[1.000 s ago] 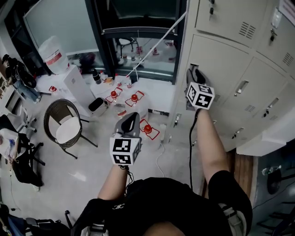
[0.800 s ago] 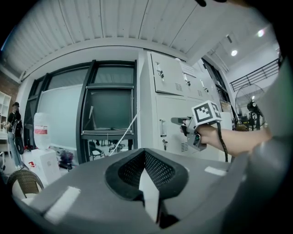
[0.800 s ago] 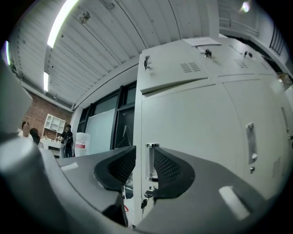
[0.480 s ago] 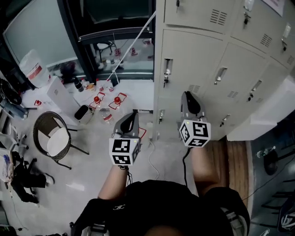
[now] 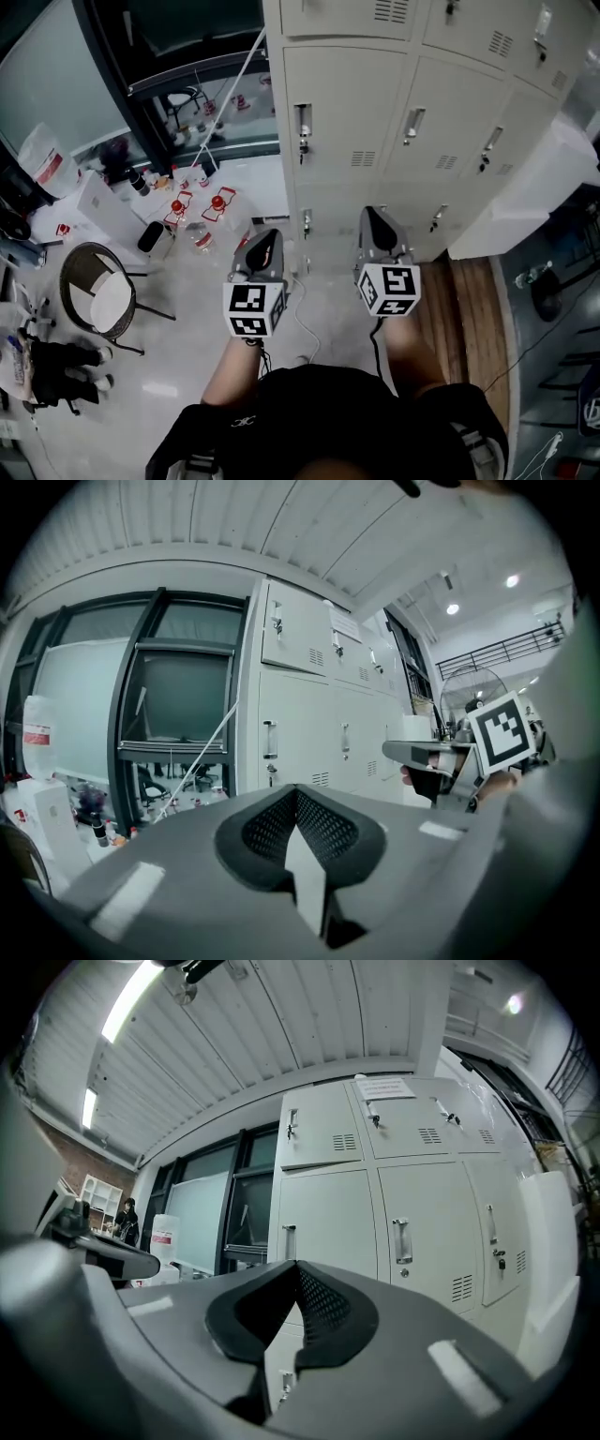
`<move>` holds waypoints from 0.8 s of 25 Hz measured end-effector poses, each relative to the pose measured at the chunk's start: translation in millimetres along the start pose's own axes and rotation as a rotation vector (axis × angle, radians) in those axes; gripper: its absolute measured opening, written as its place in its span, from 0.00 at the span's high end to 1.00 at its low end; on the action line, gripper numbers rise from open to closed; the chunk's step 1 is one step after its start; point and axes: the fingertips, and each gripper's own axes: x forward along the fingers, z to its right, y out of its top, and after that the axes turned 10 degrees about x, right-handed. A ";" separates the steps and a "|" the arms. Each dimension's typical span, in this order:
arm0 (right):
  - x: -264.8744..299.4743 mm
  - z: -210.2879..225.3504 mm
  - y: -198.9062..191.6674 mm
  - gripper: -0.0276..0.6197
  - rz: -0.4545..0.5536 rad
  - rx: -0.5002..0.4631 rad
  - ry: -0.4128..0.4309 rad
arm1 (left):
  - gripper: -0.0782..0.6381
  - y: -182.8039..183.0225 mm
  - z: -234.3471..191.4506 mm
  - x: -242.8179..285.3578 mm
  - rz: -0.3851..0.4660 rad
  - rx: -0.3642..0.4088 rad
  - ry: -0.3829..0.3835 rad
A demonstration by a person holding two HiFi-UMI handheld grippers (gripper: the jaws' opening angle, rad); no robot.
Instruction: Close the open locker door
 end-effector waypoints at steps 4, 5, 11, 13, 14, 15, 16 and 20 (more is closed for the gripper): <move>-10.0 -0.3 3.2 0.94 0.007 -0.007 -0.006 | 0.89 2.6 6.8 -6.5 0.003 0.001 -0.003; -11.8 -0.7 3.6 0.94 0.008 -0.005 -0.005 | 0.89 2.9 7.7 -8.4 0.005 0.001 -0.002; -19.7 -4.5 6.6 0.94 0.013 -0.002 0.008 | 0.89 5.2 11.9 -17.4 0.010 0.002 0.007; -20.9 -5.5 7.3 0.94 0.012 -0.003 0.014 | 0.89 6.5 13.3 -18.7 0.011 0.002 0.009; -21.5 -5.8 7.5 0.94 0.012 -0.003 0.016 | 0.89 6.7 14.0 -19.3 0.012 0.002 0.010; -22.3 -5.8 7.6 0.94 0.013 -0.003 0.017 | 0.89 6.6 14.9 -19.9 0.012 0.002 0.010; -23.2 -5.8 7.6 0.94 0.014 -0.004 0.017 | 0.89 6.4 15.9 -20.5 0.012 0.001 0.009; -26.7 -5.6 7.2 0.94 0.005 0.006 0.024 | 0.89 6.5 20.3 -23.7 0.009 0.000 0.007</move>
